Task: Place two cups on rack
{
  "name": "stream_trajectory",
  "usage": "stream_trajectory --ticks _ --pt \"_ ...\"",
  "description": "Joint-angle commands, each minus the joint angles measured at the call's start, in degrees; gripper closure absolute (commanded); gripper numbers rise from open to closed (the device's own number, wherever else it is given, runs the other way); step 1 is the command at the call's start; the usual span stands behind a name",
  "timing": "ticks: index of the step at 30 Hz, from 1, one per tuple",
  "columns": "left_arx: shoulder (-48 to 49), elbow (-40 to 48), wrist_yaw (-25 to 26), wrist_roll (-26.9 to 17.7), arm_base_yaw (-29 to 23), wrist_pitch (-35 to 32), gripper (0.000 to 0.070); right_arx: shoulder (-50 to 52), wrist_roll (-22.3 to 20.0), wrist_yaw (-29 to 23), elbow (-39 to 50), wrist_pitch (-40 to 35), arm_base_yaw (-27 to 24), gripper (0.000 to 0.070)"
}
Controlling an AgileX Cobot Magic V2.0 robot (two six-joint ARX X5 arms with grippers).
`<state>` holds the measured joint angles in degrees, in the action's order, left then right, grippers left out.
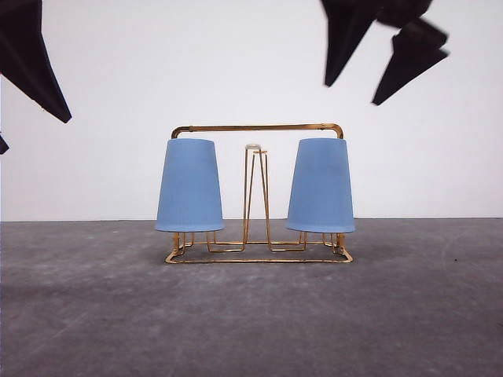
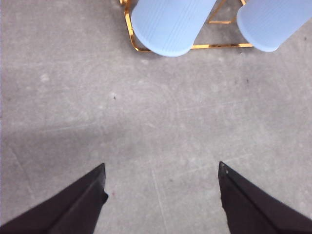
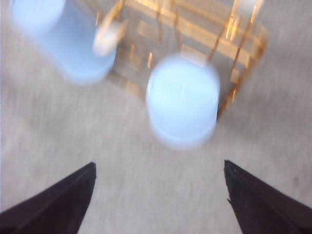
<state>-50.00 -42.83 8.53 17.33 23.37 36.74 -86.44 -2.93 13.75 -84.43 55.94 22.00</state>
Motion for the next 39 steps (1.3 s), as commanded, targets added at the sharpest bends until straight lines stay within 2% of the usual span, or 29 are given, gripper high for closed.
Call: stream_trajectory --ticks 1,6,9,17,20,24,25,26,27,28,29,30,39 --pt "-0.1 -0.5 -0.2 -1.3 -0.4 -0.5 0.0268 1.1 -1.0 0.2 2.0 -1.4 -0.5 0.0167" --pt "1.8 0.4 -0.2 -2.8 -3.2 -0.5 0.0268 13.4 -0.7 3.3 18.0 -13.9 -3.2 0.0168" --pt "3.5 1.6 -0.1 -3.9 -4.6 -0.7 0.0269 21.0 1.3 4.5 28.0 -21.8 -4.1 0.0168" --pt "10.5 7.6 -0.1 -4.5 -5.5 -3.2 0.0269 39.2 12.1 4.2 52.1 -41.5 -4.2 0.0169" --pt "12.1 9.0 -0.1 -4.6 -5.5 -3.2 0.0269 42.5 13.4 4.1 57.4 -45.2 -4.2 0.0168" --pt "12.6 9.0 0.5 -4.6 -5.5 -3.1 0.0271 43.3 13.4 4.4 58.5 -44.8 -4.2 0.0172" --pt "12.6 9.0 0.5 -4.6 -5.5 -3.1 0.0282 43.3 13.4 4.6 58.5 -44.7 -4.2 0.0186" --pt "12.6 9.0 0.5 -4.6 -5.5 -3.2 0.0414 43.2 13.3 4.5 58.5 -44.7 -4.2 0.0300" --pt "12.6 9.0 0.5 -4.5 -5.5 -3.2 0.0566 43.2 13.2 4.2 58.5 -44.7 -4.2 0.0461" --pt "12.6 9.0 0.5 -4.3 -5.5 -3.5 0.0641 43.2 13.1 4.3 58.5 -44.8 -4.2 0.0646" --pt "12.6 9.0 0.5 -4.2 -5.5 -4.0 0.0681 43.2 13.1 4.3 58.5 -44.8 -4.2 0.0679" --pt "12.6 8.9 0.5 -4.3 -5.5 -4.5 0.0700 43.2 13.1 4.4 58.5 -44.8 -4.2 0.0657" --pt "12.7 8.9 0.5 -4.4 -5.5 -5.4 0.0700 43.2 13.0 4.2 58.5 -47.4 -4.2 0.0657"
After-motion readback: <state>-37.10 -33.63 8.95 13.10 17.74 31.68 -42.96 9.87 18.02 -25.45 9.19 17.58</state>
